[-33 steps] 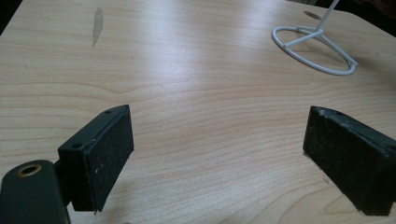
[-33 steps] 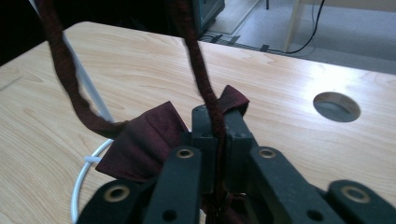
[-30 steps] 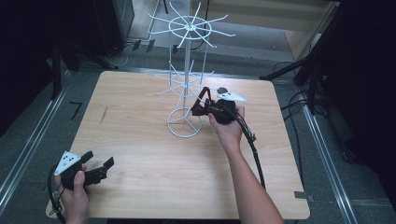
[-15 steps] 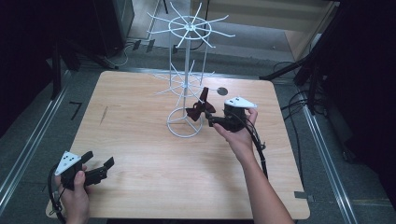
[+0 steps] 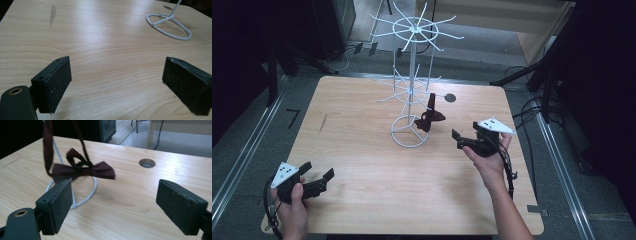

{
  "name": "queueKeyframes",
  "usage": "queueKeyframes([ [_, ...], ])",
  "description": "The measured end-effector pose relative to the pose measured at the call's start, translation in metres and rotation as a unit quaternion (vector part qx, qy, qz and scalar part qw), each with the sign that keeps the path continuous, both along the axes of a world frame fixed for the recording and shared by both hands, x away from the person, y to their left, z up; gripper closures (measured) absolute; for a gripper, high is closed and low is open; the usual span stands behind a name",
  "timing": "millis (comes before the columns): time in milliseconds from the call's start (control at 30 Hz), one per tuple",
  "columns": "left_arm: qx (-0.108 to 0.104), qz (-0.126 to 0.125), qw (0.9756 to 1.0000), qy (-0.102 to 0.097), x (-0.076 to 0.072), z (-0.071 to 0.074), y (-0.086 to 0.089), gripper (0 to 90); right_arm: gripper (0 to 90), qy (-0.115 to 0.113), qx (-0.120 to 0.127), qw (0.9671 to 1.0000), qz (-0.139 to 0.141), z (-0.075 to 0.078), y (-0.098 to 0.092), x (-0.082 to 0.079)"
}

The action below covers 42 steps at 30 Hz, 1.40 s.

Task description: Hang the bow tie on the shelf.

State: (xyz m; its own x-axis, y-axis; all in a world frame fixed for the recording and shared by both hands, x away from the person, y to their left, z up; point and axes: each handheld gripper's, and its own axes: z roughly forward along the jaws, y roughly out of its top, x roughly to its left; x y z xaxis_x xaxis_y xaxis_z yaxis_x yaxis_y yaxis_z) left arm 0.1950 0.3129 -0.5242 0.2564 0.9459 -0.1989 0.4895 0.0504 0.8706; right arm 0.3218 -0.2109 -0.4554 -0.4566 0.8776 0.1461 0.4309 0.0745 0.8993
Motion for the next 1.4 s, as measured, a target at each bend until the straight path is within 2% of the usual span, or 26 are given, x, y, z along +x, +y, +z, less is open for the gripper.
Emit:
queueKeyframes([
  [233, 0.007, 0.0, 1.0, -0.001, 0.0, 0.0, -0.001, 9.4, 13.2, 0.006, 0.009, 0.9997, -0.02, -0.01, -0.03, -0.019],
  [867, 0.013, 0.001, 0.9999, -0.005, -0.001, 0.001, -0.003, 9.4, 12.9, 0.042, 0.02, 0.997, -0.061, -0.058, -0.091, -0.071],
  [967, 0.014, 0.001, 0.9999, -0.005, -0.001, 0.0, -0.003, 9.4, 12.2, 0.047, 0.017, 0.9961, -0.072, -0.064, -0.103, -0.079],
  [1200, 0.014, 0.001, 0.9999, -0.006, -0.001, 0.0, -0.003, 9.4, 12.2, 0.053, 0.025, 0.9929, -0.103, -0.076, -0.136, -0.1],
  [1333, 0.015, 0.002, 0.9999, -0.007, -0.002, 0.001, -0.003, 9.4, 12.2, 0.058, 0.019, 0.9913, -0.117, -0.082, -0.154, -0.115],
  [1400, 0.015, 0.002, 0.9999, -0.007, -0.001, 0.0, -0.004, 9.4, 12.3, 0.06, 0.025, 0.9897, -0.127, -0.085, -0.164, -0.124],
])
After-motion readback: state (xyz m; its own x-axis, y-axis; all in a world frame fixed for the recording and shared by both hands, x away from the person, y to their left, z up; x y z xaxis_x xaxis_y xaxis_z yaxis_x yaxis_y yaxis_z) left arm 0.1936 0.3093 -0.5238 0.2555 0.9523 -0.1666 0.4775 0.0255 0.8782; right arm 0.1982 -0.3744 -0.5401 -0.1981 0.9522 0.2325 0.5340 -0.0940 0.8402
